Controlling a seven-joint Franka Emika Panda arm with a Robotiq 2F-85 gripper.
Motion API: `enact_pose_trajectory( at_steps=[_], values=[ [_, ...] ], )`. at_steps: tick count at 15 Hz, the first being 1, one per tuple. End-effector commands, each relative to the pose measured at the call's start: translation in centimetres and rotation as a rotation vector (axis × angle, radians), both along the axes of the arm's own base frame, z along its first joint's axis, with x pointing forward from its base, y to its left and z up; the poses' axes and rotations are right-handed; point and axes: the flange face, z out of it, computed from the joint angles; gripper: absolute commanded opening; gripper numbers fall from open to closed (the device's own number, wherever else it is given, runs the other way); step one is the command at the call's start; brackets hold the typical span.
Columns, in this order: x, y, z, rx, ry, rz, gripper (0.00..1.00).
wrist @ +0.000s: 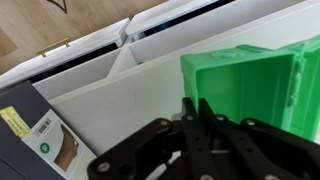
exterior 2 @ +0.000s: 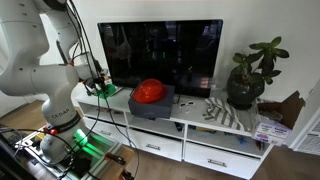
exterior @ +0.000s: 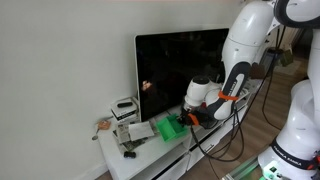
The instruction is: Place the green box next to the blue box
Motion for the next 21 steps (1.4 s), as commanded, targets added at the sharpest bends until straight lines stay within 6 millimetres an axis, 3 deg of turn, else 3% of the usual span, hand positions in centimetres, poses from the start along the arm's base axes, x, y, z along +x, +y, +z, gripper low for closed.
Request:
enact_pose_trajectory(
  at_steps=[1,4,5,10,16,21],
  values=[
    [0.0,0.0,0.0,0.000,0.000,0.001,0.09],
    [-0.1,0.1,0.0,0.001,0.000,0.004,0.09],
    [0.0,-0.3,-0.2,-0.001,0.011,0.019,0.02],
    [0.8,-3.8,-2.2,0.037,0.059,0.051,0.02],
    [4.5,-7.7,-3.5,0.094,0.028,0.076,0.02],
    [7.6,-8.7,-4.5,0.102,0.042,0.118,0.02]
  ],
)
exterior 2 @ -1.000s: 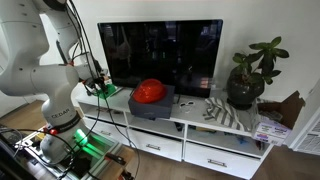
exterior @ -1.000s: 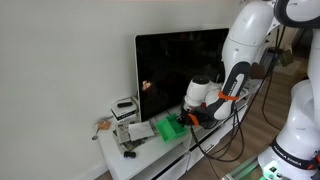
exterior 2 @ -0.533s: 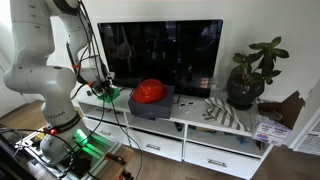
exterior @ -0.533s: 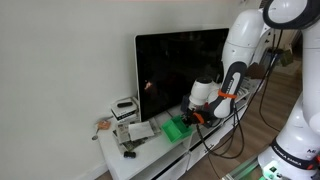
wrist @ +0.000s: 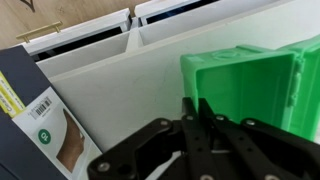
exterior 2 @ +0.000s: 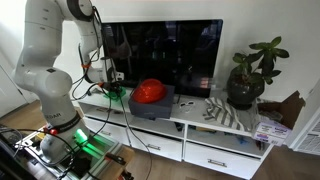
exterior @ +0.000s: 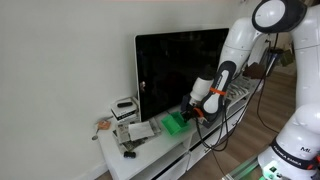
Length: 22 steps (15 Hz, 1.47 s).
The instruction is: Place the green box next to the blue box
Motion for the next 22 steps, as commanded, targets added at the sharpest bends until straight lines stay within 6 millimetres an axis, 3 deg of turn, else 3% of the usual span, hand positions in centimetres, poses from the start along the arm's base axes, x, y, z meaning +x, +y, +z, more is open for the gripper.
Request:
enact_pose_trajectory(
  at_steps=[1,12,13,14,16,22],
  values=[
    [2.1,0.0,-0.8,0.014,0.010,0.044,0.02],
    [4.9,-0.5,-3.7,-0.006,0.075,0.138,0.02],
    [5.0,-0.6,-3.9,-0.007,0.080,0.139,0.13],
    [5.0,-0.6,-4.0,-0.009,0.084,0.139,0.35],
    [5.0,-0.6,-3.9,-0.008,0.088,0.144,0.39],
    [3.4,0.9,-0.6,0.007,0.089,0.155,0.80]
  ],
)
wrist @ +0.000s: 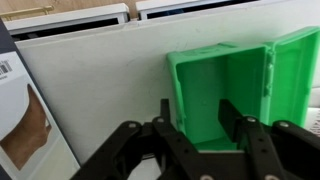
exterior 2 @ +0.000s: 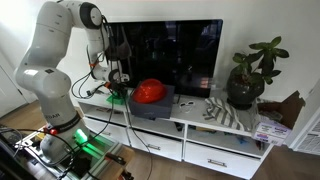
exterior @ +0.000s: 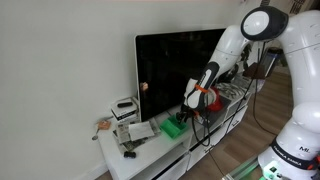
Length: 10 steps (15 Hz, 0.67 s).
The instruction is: Place the green box next to the blue box
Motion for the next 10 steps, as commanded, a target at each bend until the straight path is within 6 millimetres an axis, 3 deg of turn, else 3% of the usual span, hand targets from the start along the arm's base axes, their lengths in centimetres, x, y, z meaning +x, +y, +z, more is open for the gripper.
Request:
enact_pose_trajectory(
  at_steps=[1,2,4,10],
  values=[
    [-1.7,1.2,3.4,0.006,0.014,0.003,0.86],
    [-2.2,1.8,4.2,0.004,0.008,0.013,0.94],
    [-3.0,2.5,5.8,-0.013,0.003,0.018,1.00],
    [-6.1,3.5,12.2,-0.069,-0.010,-0.019,1.00]
  ],
)
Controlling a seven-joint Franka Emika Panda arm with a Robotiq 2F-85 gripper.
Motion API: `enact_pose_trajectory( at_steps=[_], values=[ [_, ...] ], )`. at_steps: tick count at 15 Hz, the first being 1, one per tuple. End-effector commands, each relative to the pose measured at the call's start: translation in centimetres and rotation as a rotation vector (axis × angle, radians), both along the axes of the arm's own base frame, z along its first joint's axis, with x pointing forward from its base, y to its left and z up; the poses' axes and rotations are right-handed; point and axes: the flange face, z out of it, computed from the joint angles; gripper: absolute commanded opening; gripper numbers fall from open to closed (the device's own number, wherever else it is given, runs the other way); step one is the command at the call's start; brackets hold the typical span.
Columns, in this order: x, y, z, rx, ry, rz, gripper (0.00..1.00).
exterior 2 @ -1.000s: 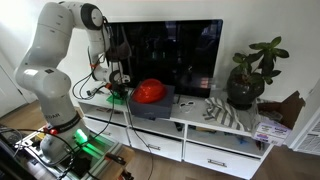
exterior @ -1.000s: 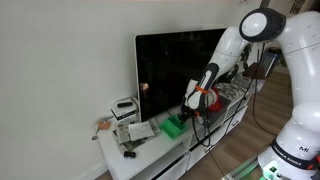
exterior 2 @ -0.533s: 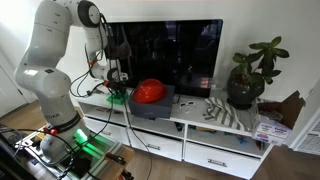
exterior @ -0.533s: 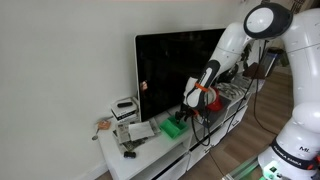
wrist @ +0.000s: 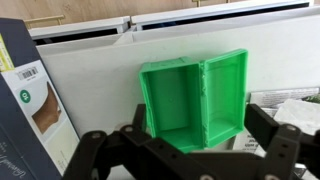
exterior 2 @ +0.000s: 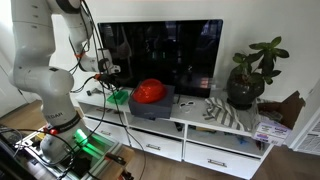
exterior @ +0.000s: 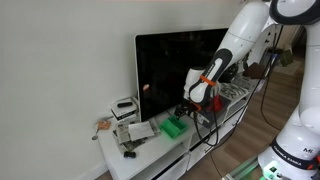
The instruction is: Place the green box next to the blue box
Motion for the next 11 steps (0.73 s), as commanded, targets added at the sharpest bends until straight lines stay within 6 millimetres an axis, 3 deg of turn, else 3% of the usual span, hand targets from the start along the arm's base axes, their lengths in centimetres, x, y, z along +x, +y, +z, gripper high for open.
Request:
enact_pose_trajectory(
  at_steps=[1,7,8,11],
  values=[
    [-2.9,-0.3,5.4,-0.019,-0.019,-0.048,1.00],
    [-5.2,0.0,12.9,0.030,-0.111,-0.133,1.00],
    [-3.3,0.3,10.7,0.018,-0.085,-0.096,1.00],
    [-4.4,0.4,12.7,0.028,-0.119,-0.107,1.00]
  ],
)
